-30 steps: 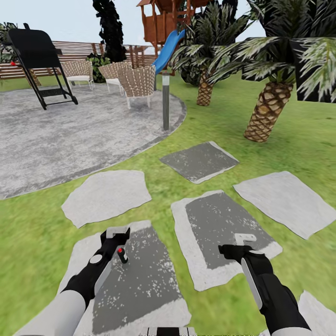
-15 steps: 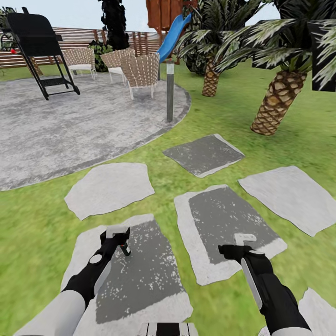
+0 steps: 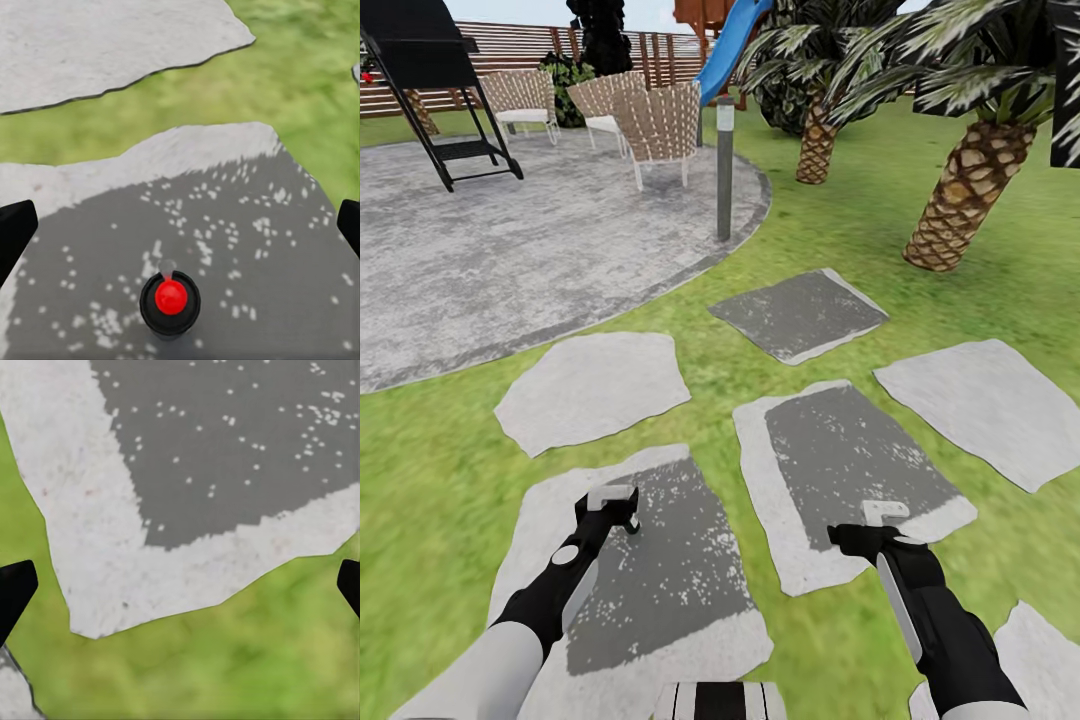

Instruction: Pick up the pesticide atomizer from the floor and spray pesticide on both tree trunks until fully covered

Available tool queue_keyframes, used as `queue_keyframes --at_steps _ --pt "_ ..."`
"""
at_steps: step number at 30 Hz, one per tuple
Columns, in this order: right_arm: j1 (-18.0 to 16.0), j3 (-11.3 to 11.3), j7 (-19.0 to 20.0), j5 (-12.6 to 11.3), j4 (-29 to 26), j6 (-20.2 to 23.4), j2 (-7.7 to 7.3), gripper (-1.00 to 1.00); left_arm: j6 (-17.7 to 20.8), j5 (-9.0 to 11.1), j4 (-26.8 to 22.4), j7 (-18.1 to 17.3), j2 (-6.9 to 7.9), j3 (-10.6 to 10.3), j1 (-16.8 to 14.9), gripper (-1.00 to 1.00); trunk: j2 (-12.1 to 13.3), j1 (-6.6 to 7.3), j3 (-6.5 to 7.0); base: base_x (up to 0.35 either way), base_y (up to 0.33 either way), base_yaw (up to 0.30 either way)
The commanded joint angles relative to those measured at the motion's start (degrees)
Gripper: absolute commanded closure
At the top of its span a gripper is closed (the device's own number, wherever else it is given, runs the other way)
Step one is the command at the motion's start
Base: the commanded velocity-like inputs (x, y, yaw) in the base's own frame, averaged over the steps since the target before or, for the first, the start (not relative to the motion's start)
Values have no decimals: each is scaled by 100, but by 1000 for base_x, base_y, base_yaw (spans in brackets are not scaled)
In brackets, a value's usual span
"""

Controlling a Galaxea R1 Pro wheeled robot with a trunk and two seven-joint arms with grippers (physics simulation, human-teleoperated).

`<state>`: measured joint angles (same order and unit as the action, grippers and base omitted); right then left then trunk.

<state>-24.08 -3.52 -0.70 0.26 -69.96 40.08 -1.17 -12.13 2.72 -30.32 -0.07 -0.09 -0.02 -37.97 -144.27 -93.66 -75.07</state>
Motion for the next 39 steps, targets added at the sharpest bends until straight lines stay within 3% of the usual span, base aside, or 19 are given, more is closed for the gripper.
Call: queue_keyframes --at_steps 1,8,34,39 --pt "0 0 0 0 0 0 -3 -100 0 0 0 -1 0 -2 0 -100 0 0 0 0 0 0" --pt "0 0 0 0 0 0 -2 -100 0 3 0 3 -2 1 -2 -100 0 0 -6 0 0 0" --pt "0 0 0 0 0 5 -2 -100 0 9 0 7 -4 2 0 -100 -35 -67 -805 0 0 0" --pt "0 0 0 0 0 2 -1 -100 0 9 0 7 -4 2 0 -100 -35 -67 -831 0 0 0"
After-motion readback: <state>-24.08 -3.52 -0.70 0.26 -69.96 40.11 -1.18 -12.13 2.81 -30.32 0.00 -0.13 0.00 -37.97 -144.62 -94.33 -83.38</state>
